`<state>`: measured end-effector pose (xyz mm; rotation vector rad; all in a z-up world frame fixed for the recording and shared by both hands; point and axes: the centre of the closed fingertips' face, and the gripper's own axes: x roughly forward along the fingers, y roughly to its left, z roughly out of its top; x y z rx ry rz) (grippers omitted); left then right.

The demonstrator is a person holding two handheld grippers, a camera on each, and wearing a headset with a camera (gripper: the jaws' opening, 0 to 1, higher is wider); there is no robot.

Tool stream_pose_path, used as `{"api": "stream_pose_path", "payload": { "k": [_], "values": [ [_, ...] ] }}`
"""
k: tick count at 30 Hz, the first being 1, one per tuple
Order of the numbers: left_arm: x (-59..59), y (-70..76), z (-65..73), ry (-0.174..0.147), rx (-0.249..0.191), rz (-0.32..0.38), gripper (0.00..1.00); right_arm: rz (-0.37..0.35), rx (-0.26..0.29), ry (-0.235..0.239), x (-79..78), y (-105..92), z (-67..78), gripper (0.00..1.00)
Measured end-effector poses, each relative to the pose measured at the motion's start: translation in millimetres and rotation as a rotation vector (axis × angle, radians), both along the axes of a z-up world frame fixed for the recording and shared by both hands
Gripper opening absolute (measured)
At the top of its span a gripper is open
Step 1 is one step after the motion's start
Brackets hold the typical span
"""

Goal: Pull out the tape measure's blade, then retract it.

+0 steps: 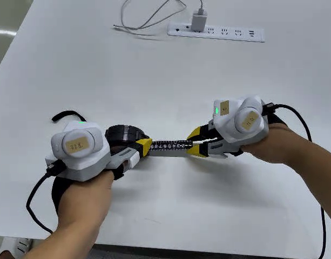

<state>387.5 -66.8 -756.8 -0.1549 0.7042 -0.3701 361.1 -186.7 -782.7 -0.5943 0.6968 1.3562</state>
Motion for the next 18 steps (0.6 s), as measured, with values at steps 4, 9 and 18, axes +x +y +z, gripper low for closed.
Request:
{"api": "stream_pose_path", "payload": {
  "k": [4,9,18],
  "values": [
    [0.2,0.2,-0.3,0.000,-0.002,0.001,0.56,0.001,0.010,0.002,0.6,9.1,-0.5,0.10],
    [0.6,0.1,-0.7,0.000,-0.003,0.001,0.56,0.003,0.020,0.005,0.4,19.3,-1.5,0.10],
    [0.5,0.0,-1.6,-0.001,-0.001,-0.001,0.57,-0.002,0.035,0.018,0.5,38.0,-4.1,0.10]
  ]
}}
